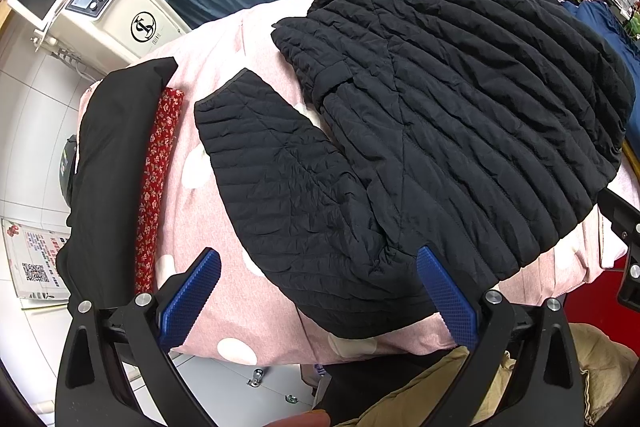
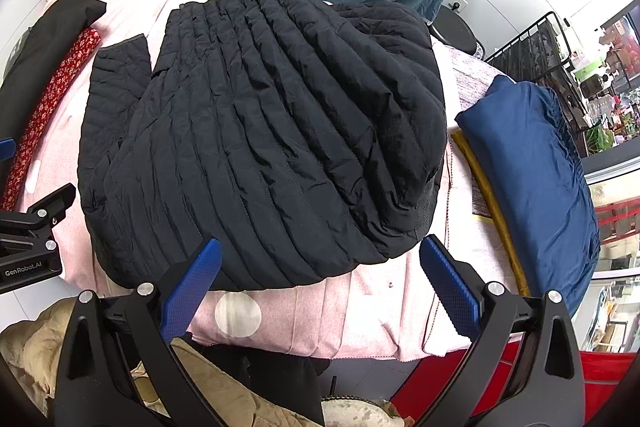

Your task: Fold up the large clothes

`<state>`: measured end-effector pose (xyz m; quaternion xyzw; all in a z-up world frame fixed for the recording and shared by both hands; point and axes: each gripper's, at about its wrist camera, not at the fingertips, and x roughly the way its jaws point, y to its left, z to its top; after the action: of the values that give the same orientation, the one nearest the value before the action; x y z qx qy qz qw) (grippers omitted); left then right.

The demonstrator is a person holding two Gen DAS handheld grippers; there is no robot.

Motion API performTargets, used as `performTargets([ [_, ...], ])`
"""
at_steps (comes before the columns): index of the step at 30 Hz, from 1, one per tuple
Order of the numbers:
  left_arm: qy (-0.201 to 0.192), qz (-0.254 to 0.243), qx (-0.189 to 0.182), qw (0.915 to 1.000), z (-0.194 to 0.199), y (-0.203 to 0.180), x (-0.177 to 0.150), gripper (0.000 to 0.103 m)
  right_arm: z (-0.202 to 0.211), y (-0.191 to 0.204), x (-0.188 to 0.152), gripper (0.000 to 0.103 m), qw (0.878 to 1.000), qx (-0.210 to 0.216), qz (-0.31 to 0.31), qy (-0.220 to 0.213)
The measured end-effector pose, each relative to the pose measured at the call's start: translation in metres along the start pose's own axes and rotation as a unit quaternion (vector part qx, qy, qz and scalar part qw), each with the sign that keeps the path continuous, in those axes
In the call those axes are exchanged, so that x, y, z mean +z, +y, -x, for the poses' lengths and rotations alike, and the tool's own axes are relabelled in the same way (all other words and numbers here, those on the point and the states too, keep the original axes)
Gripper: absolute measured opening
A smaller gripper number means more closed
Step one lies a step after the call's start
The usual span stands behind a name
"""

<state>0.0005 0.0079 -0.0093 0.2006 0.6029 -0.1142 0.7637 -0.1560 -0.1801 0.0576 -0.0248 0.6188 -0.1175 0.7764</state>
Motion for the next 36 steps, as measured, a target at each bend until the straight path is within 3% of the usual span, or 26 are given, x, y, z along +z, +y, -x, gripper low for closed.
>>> performTargets([
  [36, 0.010, 0.004, 0.000, 0.9999, -0.0052, 0.0008, -0.0007, 0.097, -0.0018, 0.0057, -0.0017, 0.098, 1.000, 0.005, 0.006, 0.005],
])
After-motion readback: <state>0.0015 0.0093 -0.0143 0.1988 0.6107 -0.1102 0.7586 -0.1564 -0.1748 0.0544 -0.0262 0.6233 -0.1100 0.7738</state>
